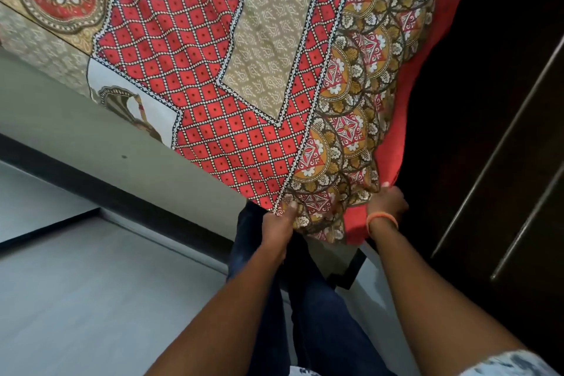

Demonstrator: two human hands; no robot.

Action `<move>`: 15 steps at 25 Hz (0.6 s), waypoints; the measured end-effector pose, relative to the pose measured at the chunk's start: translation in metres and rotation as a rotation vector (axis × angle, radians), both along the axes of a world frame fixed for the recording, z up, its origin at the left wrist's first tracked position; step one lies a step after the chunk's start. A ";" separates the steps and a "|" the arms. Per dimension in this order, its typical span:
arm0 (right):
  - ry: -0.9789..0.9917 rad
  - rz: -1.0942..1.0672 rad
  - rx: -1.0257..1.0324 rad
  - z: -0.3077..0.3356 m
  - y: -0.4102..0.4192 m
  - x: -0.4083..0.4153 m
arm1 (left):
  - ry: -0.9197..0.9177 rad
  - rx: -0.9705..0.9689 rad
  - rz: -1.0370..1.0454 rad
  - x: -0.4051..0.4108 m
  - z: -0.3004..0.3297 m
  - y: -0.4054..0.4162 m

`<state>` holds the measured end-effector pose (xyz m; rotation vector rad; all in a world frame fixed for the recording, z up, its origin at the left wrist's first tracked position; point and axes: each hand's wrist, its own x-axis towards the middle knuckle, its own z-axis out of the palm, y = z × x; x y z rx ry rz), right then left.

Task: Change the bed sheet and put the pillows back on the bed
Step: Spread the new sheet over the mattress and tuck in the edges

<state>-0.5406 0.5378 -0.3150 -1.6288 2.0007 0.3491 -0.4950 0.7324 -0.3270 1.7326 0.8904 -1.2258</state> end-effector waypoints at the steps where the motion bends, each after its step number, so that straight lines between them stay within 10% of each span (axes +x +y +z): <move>1: 0.029 0.038 0.025 0.000 -0.003 0.004 | -0.017 0.024 -0.030 -0.001 -0.001 0.000; 9: 0.224 0.633 0.017 -0.019 -0.005 -0.001 | -0.091 0.010 -0.145 -0.009 -0.002 0.000; 15: -0.251 -0.196 0.125 -0.040 -0.038 0.067 | 0.037 0.055 0.271 0.045 -0.009 -0.015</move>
